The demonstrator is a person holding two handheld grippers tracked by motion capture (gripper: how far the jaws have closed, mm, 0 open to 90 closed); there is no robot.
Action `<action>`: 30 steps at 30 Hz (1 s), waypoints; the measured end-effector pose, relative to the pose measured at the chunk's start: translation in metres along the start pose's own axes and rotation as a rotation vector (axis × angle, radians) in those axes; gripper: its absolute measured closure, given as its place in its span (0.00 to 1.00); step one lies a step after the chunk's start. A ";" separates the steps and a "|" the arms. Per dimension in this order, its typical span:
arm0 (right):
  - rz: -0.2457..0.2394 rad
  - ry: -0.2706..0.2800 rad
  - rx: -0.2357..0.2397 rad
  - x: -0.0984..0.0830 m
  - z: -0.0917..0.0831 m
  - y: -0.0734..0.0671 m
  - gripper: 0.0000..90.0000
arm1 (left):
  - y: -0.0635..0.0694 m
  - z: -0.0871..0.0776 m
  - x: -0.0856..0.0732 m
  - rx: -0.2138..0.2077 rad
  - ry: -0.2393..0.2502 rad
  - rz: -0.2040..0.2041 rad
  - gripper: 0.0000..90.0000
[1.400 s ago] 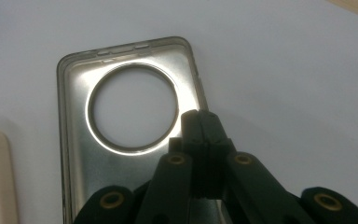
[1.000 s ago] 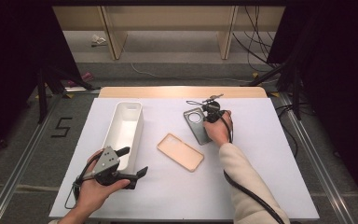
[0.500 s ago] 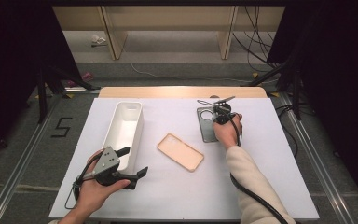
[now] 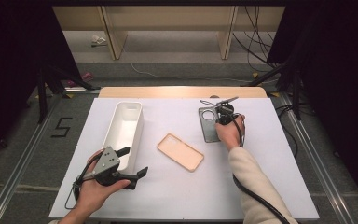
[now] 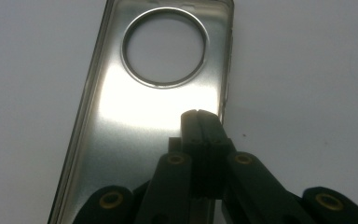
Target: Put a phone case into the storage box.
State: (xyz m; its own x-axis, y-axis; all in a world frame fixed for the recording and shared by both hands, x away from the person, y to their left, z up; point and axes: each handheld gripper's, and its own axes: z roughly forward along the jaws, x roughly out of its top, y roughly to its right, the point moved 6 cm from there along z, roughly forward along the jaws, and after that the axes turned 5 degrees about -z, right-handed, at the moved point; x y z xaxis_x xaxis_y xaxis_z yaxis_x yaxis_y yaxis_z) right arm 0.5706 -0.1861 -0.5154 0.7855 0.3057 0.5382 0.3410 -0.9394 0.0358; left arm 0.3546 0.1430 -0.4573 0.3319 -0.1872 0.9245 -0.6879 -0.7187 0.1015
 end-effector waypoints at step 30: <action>-1.051 -0.166 0.073 -0.030 -0.042 -0.022 0.26 | 0.001 0.001 0.000 -0.004 -0.003 0.002 0.08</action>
State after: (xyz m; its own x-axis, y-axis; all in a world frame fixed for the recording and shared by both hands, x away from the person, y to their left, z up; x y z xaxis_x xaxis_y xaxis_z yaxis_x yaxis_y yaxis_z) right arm 0.5176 -0.1812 -0.4970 0.1374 0.9799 0.1447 0.9142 -0.1817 0.3624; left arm 0.3543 0.1418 -0.4579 0.3324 -0.1909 0.9236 -0.6914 -0.7154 0.1009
